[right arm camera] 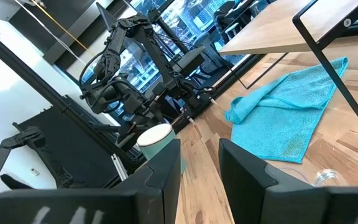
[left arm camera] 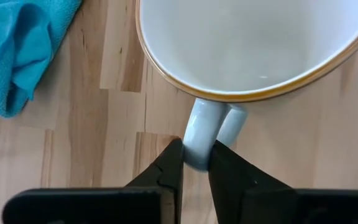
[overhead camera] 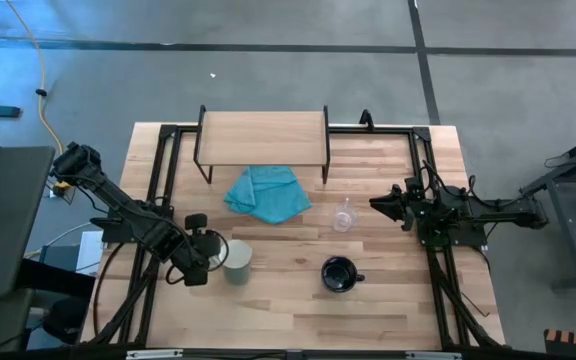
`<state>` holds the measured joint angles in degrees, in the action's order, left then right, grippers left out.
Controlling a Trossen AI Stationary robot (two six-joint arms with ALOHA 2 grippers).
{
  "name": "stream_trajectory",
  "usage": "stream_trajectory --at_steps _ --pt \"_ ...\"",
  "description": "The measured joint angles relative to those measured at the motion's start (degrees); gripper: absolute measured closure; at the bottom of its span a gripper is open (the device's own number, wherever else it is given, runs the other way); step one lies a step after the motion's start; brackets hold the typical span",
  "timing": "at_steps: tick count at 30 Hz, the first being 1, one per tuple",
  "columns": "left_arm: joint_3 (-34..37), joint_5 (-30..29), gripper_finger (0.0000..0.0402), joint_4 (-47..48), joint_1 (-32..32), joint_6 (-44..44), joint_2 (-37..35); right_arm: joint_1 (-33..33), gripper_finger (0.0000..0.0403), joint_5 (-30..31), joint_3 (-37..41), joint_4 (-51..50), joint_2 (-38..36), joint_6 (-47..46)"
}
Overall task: Stack small to large cups/mugs on shelf
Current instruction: Put the light blue mug on the shelf
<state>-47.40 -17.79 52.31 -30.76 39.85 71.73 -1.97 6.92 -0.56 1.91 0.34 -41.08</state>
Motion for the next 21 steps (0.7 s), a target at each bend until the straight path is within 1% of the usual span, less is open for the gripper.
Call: stream_trajectory --at_steps 6,10,21 --pt "-0.1 -0.7 0.0354 -0.3 0.0 1.3 2.4 0.0 0.0302 0.0 0.0 0.0 0.0 0.0" --pt "-0.1 -0.8 0.036 -1.5 0.0 1.3 3.7 0.0 0.0302 0.0 0.0 0.0 0.0 0.0" --pt "0.0 -1.2 0.0364 -2.8 0.0 2.9 3.9 0.0 0.0302 0.0 0.0 0.0 0.0 0.1"
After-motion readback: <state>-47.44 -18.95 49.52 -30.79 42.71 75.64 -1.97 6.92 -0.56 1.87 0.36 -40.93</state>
